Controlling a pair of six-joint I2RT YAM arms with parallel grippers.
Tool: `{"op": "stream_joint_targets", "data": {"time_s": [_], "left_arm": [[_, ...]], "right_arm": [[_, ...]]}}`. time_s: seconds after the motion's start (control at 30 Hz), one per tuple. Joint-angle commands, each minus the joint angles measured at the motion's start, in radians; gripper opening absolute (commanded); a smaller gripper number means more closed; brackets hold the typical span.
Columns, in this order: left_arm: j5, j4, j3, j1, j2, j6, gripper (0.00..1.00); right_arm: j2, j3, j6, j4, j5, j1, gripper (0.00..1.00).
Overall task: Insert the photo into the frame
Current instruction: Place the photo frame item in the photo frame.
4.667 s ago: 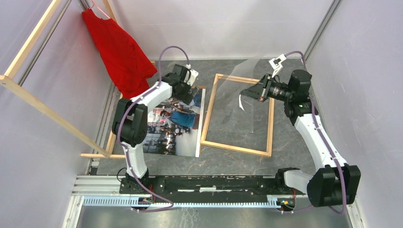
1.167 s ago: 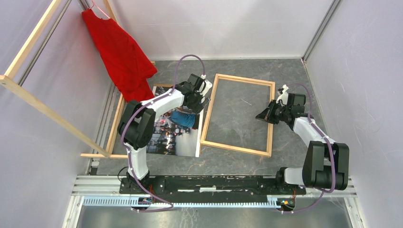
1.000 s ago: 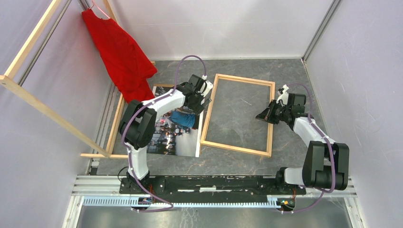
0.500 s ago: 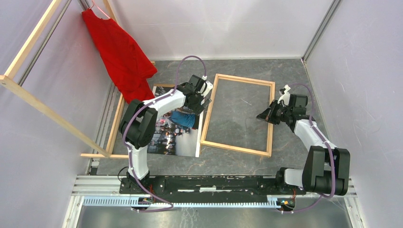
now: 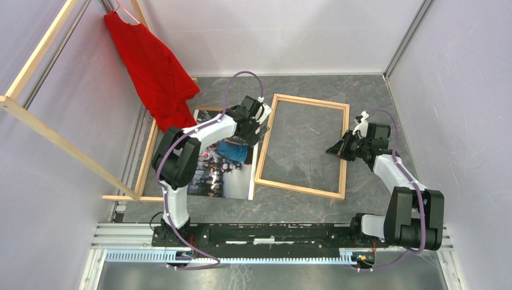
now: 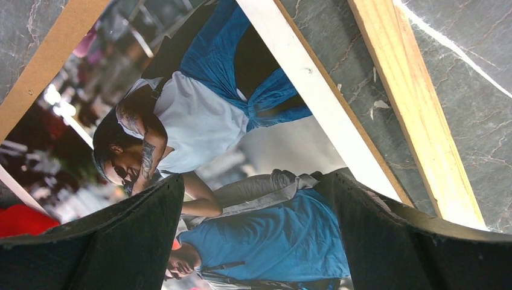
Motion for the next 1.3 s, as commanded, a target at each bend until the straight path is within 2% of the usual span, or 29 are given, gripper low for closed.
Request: {"op": "stream_joint_targets", "data": {"time_s": [0.0,0.73,1.0,1.27], "left_arm": [[-0.004,0.032,0.037,-0.009,0.016,0.034,0.98],[0.004,0.032,0.077,-0.027,0.067,0.027,0.98],[0.012,0.032,0.084,-0.032,0.082,0.023,0.98],[0.018,0.036,0.092,-0.045,0.097,0.024,0.98]], "right_arm": [[-0.023,0.01,0.013,0.075,-0.011,-0.004,0.0],[-0.056,0.037,0.0,0.125,-0.041,-0.006,0.0],[-0.01,0.067,-0.003,0.127,-0.101,-0.006,0.0],[-0.006,0.098,-0.023,0.103,-0.092,-0.006,0.0]]}}
